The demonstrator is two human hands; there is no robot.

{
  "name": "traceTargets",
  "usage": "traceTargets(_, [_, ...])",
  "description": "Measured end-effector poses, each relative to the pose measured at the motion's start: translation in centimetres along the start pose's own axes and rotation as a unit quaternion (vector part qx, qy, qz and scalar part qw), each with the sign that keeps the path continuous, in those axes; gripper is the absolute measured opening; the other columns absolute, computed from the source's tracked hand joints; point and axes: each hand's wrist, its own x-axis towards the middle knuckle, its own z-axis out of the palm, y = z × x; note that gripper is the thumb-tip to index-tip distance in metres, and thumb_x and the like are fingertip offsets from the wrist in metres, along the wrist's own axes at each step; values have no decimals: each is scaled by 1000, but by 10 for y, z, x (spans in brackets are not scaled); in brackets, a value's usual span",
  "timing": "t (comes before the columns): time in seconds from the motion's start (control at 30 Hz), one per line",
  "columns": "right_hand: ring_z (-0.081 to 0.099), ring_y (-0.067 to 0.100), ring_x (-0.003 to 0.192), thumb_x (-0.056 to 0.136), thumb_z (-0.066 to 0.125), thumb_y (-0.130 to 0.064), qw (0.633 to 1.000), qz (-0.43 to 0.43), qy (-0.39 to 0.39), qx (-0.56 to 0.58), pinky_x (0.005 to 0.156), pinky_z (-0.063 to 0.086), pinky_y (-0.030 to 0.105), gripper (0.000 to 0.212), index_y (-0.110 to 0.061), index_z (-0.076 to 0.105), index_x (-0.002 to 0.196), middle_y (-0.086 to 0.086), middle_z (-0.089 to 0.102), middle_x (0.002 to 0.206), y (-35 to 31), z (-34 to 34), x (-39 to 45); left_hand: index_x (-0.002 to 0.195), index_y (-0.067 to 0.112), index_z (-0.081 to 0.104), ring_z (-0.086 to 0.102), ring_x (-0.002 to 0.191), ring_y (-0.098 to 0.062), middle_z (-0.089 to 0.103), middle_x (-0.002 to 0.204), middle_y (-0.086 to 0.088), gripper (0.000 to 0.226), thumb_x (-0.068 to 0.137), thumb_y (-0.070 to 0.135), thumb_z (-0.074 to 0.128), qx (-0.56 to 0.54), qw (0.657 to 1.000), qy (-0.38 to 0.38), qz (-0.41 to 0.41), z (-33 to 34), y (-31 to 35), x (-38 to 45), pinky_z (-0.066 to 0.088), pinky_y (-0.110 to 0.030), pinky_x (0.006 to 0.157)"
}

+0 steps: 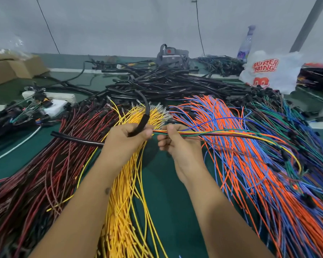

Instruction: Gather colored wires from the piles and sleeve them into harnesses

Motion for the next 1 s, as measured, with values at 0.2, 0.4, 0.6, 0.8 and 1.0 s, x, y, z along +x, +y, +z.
traceTargets(0.2, [59, 14, 50, 96, 57, -10, 999, -15, 1, -32, 51, 50, 22, 14, -8, 63, 84, 7, 65, 61, 1, -2, 1, 77, 26, 74, 65, 74, 2, 73, 76, 12, 12, 76, 15, 78, -36, 999, 23, 2, 0, -1, 1, 50, -9, 69])
traceTargets(0.4, [61, 13, 56, 91, 64, -8, 995, -2, -19, -103, 56, 51, 22, 5, -6, 68, 88, 7, 67, 66, 4, -8, 1, 81, 24, 74, 68, 82, -4, 74, 80, 8, 11, 77, 14, 77, 17, 1000, -5, 15, 2, -3, 0, 52, -15, 76])
traceTargets(0.6, [65, 13, 62, 89, 64, -2, 994, -2, -44, -105, 60, 52, 22, 9, -8, 70, 85, 6, 69, 68, 4, -9, 0, 86, 18, 73, 64, 65, -3, 71, 71, 6, 9, 82, 10, 72, 19, 999, -32, 19, 2, 2, 0, 52, -13, 67])
traceTargets(0.8, [65, 12, 64, 90, 63, -2, 994, -41, -3, -98, 63, 53, 23, 11, -9, 69, 84, 6, 66, 68, 3, -9, 2, 76, 20, 74, 57, 62, -9, 74, 82, -8, 11, 83, 12, 72, 17, 1000, 20, 10, -6, -2, 5, 49, -25, 69])
traceTargets(1.0, [65, 14, 65, 89, 63, 0, 992, -55, -8, -110, 64, 54, 23, 10, -8, 68, 85, 6, 66, 71, 3, -9, 2, 87, 26, 72, 61, 70, 6, 72, 80, 13, 13, 83, 13, 73, -21, 1000, 7, 16, -5, -2, 4, 47, -9, 70])
